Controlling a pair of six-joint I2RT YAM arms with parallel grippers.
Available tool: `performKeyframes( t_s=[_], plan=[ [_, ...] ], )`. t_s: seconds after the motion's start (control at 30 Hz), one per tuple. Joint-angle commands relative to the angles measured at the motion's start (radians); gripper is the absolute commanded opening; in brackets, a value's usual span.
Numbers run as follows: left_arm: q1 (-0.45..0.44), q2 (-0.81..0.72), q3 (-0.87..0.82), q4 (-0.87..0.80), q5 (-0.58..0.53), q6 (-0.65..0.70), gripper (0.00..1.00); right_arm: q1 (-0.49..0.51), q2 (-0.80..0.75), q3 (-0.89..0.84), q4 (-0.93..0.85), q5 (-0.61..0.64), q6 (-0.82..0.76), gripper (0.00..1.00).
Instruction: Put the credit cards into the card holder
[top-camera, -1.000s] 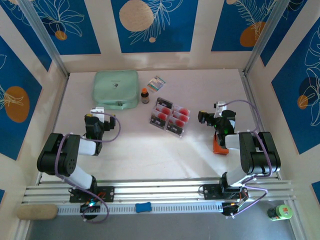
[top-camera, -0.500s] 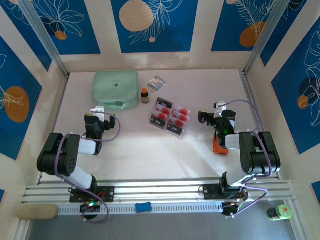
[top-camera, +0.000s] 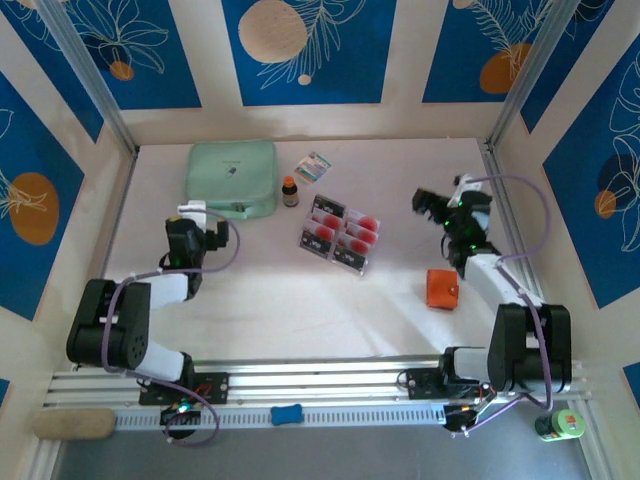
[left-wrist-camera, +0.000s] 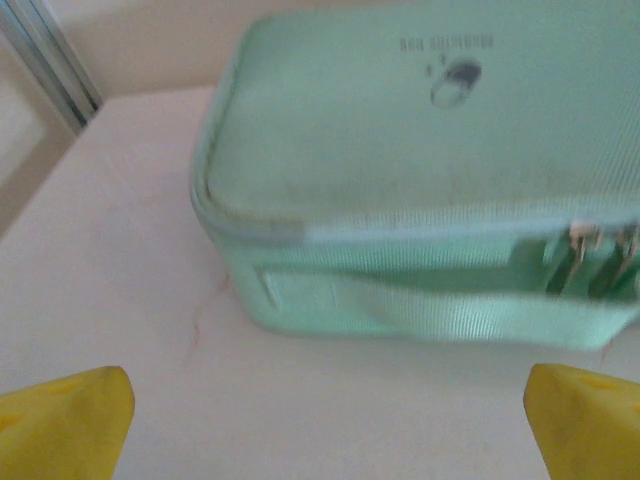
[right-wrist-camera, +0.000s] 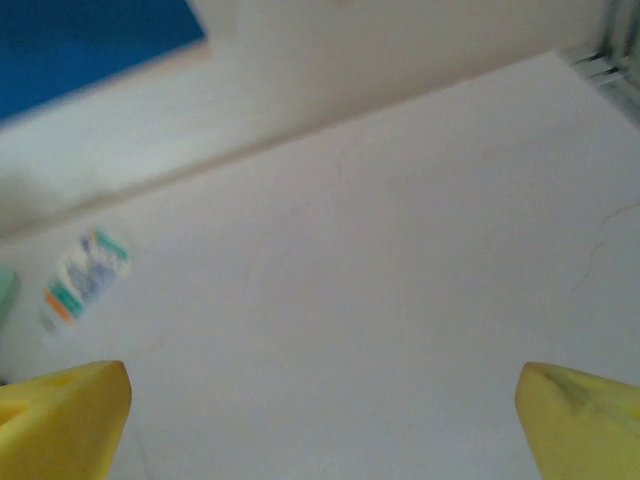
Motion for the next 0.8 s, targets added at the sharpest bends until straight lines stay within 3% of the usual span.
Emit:
performKeyframes(
  t_s=[0.0,0.17,0.3,0.43,0.57,0.77],
  plan=[
    [0.001,-0.084,0.039,-0.136,-0.03,-0.028,1.0,-0.063,-0.039,0.068,-0.275,-0.152,0.227,0.99],
    [-0.013,-0.217,0.174,-0.442,0.011,-0.173,1.0,0.023,-0.126,0.097,-0.353,-0.333,0.165,0.99],
    [-0.087,-0.285,0.248,-0.654,0.028,-0.255,1.0,0.199,-0.164,0.131,-0.528,-0.286,0.091,1.0],
    [-0.22,-0.305,0.256,-0.799,-0.046,-0.32,1.0,0.422,-0.164,0.093,-0.599,-0.239,0.119,0.98],
    [-0.354,-0.251,0.25,-0.846,-0.106,-0.371,1.0,0.613,-0.099,0.026,-0.553,-0.19,0.19,0.96],
    [-0.449,-0.046,0.343,-0.904,-0.174,-0.359,1.0,0.762,0.067,0.013,-0.485,-0.124,0.257,0.92]
  ],
)
